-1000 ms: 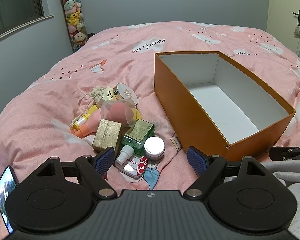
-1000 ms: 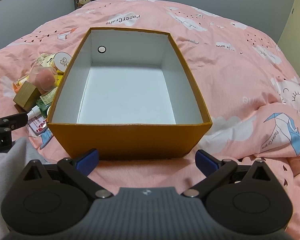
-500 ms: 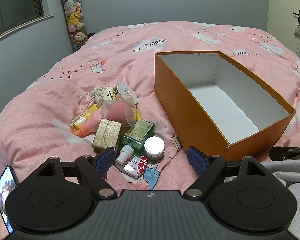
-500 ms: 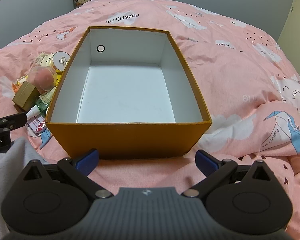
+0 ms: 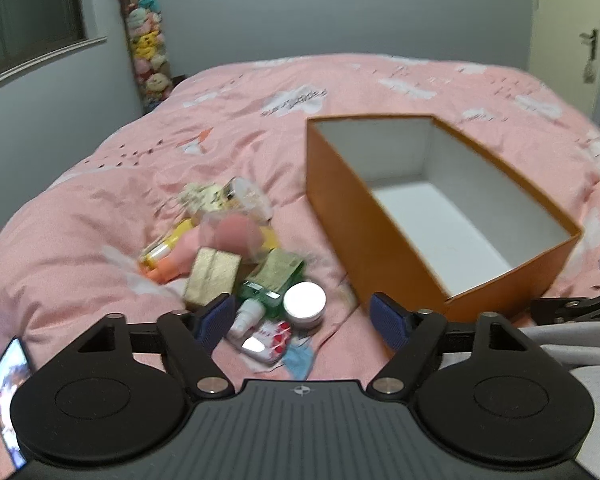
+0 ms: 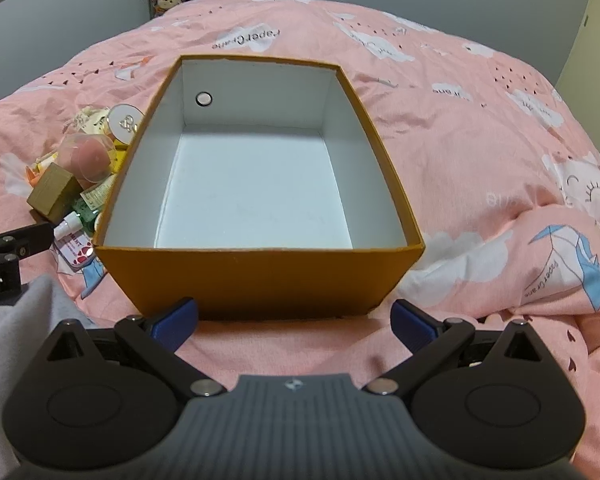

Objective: Organize rigid objects

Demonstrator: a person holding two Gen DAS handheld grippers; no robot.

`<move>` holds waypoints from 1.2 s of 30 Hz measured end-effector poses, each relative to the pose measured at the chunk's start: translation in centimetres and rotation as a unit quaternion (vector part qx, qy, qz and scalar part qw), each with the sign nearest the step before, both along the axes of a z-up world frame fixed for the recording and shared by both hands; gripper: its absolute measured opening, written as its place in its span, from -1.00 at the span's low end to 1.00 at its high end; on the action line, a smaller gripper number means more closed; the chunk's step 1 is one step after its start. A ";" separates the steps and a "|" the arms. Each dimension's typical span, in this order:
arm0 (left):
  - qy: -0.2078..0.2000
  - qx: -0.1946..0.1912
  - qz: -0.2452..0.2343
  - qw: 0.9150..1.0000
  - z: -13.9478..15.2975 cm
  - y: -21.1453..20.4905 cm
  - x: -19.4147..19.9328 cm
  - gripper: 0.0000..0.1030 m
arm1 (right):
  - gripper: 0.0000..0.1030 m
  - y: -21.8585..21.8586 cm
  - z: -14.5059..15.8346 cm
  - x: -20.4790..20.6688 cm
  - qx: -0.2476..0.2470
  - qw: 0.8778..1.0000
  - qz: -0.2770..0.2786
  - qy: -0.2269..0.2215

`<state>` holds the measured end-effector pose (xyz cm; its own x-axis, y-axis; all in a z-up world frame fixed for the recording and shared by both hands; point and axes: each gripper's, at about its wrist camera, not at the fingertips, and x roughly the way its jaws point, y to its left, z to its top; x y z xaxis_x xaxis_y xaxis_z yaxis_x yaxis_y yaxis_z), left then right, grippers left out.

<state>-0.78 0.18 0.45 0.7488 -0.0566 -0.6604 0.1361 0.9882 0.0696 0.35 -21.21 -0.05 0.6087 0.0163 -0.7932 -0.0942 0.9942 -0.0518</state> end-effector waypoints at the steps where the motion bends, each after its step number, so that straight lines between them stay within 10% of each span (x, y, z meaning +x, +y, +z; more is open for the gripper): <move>1: -0.003 -0.010 -0.011 1.000 0.1 0.1 -0.2 0.66 | 0.95 0.1 0.1 0.0 0.000 1.000 0.004 -0.003; 21: 0.007 -0.072 -0.068 0.995 1.7 3.3 1.6 0.30 | 0.94 4.1 5.3 2.5 -0.019 0.981 0.172 -0.082; 31: 0.088 -0.051 -0.059 0.993 1.6 8.7 6.2 -0.20 | 0.32 9.3 6.0 7.3 0.013 0.959 0.276 -0.061; 36: 0.132 -0.062 -0.077 0.986 0.6 10.5 8.0 -0.14 | 0.02 12.1 5.0 10.0 0.027 0.946 0.321 -0.029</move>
